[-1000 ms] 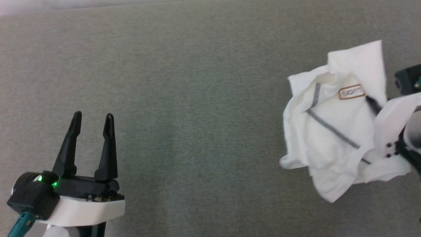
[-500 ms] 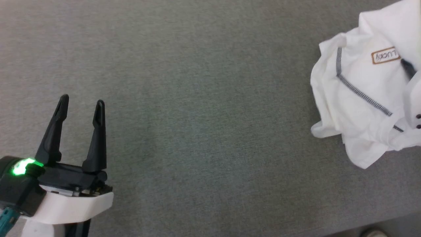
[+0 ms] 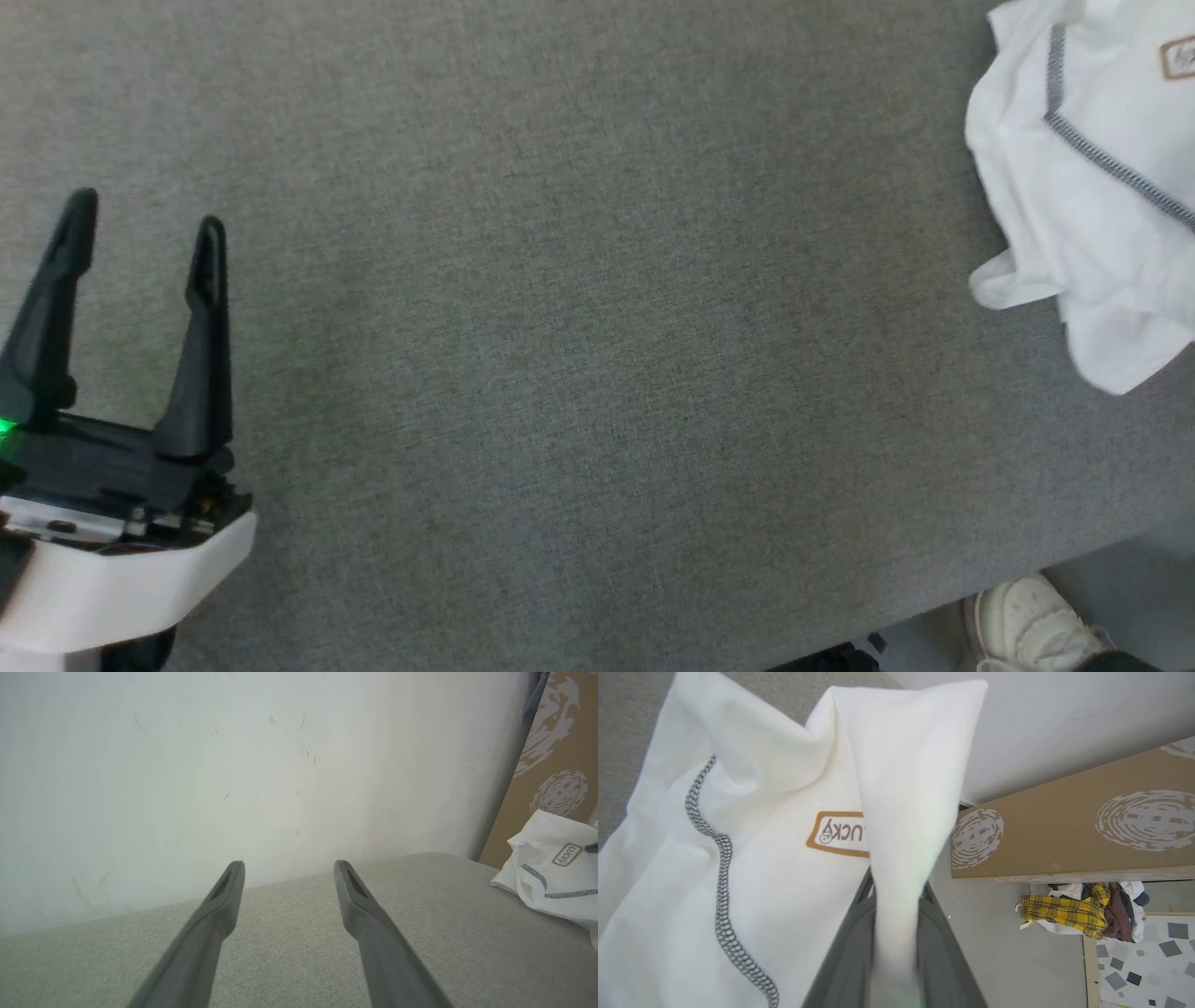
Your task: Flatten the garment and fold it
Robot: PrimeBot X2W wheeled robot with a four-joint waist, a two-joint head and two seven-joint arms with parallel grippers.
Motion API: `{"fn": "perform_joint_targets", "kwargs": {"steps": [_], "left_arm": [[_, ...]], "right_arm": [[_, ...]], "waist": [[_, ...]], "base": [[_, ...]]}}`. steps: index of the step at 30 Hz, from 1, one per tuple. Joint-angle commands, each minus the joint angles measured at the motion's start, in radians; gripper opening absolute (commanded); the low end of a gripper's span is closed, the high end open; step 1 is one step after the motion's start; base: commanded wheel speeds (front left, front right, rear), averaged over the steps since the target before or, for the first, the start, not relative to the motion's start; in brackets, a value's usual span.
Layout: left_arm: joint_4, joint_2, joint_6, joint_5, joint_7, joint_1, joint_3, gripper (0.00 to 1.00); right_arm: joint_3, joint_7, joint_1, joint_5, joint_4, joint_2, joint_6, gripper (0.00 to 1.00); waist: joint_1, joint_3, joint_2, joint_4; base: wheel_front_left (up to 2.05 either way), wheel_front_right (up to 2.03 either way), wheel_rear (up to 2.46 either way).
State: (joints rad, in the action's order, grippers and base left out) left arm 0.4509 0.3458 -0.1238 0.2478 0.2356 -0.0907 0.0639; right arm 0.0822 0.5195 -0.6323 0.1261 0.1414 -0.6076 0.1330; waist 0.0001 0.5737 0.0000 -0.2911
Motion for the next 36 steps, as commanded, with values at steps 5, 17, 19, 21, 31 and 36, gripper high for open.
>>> {"fn": "perform_joint_targets", "kwargs": {"steps": [5,17,19,21,31,36], "left_arm": [[0.039,0.029,0.001,-0.003,-0.004,-0.027,0.024,1.00],[0.080,0.039,0.012,0.001,0.012,-0.049,0.055,1.00],[0.076,0.040,0.011,0.002,0.013,-0.049,0.053,1.00],[0.069,0.040,0.011,0.002,0.015,-0.049,0.049,1.00],[0.021,0.011,0.020,-0.005,0.022,-0.046,0.032,1.00],[-0.018,-0.026,0.022,-0.003,0.025,-0.032,0.019,1.00]], "right_arm": [[-0.035,-0.049,-0.056,-0.044,0.046,-0.010,-0.002,0.00],[-0.101,-0.105,-0.090,-0.118,0.157,0.020,-0.002,0.47],[-0.107,-0.111,-0.094,-0.132,0.166,0.025,-0.002,1.00],[-0.112,-0.113,-0.095,-0.141,0.174,0.027,-0.002,1.00],[-0.121,-0.132,-0.091,-0.141,0.214,0.012,-0.002,1.00],[-0.124,-0.170,-0.067,-0.142,0.222,0.020,-0.002,1.00]], "waist": [[-0.0001,0.104,0.0000,-0.019],[-0.0001,0.158,0.0000,-0.013],[-0.0001,0.156,0.0000,-0.014],[-0.0001,0.150,0.0000,-0.014],[-0.0001,0.074,0.0000,-0.006],[-0.0001,-0.010,0.0000,0.007]], "base": [[0.00,0.00,0.00],[0.00,0.00,0.00],[0.00,0.00,0.00],[0.00,0.00,0.00],[0.00,0.00,0.00],[0.00,0.00,0.00]]}}
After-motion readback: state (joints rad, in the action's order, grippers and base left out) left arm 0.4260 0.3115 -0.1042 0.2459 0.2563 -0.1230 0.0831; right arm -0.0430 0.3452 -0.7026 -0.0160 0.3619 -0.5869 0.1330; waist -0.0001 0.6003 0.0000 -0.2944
